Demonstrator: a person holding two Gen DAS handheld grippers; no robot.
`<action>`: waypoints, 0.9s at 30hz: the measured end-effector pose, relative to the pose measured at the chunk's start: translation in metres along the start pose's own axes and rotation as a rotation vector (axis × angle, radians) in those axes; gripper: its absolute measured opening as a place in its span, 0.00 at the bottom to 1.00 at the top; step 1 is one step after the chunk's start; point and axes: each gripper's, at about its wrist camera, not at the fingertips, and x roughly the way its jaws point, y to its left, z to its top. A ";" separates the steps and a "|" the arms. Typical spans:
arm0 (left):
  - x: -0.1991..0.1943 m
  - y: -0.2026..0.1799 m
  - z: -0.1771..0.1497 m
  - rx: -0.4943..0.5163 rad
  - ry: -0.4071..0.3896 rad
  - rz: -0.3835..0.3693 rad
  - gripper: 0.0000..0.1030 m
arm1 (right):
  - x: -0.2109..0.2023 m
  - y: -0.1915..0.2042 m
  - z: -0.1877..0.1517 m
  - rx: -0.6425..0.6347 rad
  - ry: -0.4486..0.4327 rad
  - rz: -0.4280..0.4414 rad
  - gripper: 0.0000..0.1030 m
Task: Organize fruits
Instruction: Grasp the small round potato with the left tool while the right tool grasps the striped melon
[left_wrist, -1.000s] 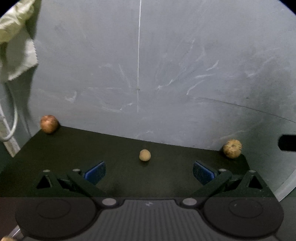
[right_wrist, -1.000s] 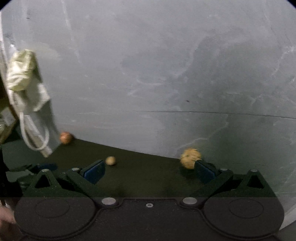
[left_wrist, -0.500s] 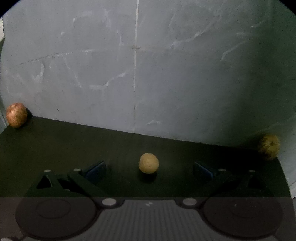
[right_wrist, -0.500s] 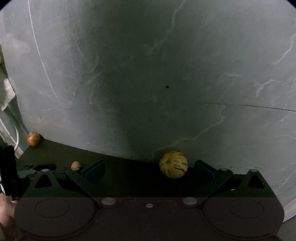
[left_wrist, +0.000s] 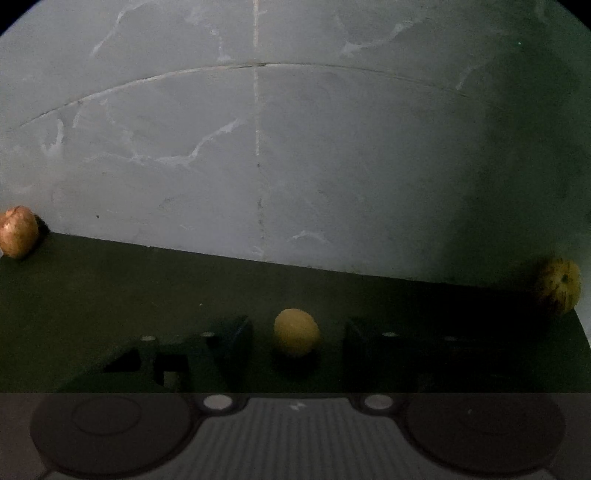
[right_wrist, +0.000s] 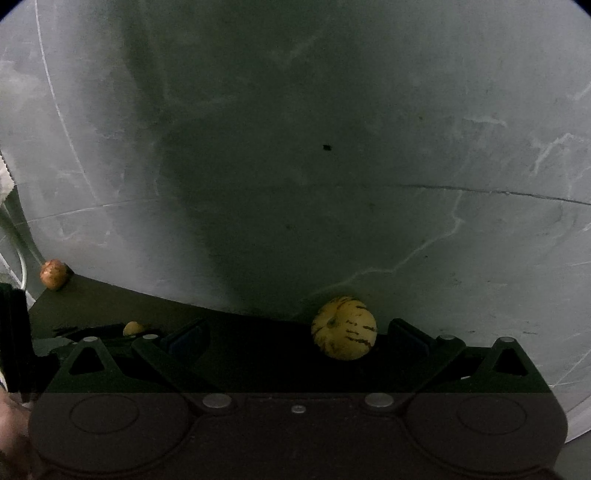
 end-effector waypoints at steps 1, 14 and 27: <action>0.001 -0.001 0.000 0.004 -0.002 -0.003 0.49 | 0.001 0.000 0.000 0.000 0.001 -0.002 0.99; -0.006 -0.010 0.000 0.027 -0.008 -0.024 0.27 | 0.033 -0.002 -0.006 -0.065 0.022 -0.083 0.97; -0.015 -0.016 0.003 0.004 -0.017 -0.044 0.27 | 0.071 0.005 -0.014 -0.129 0.063 -0.199 0.69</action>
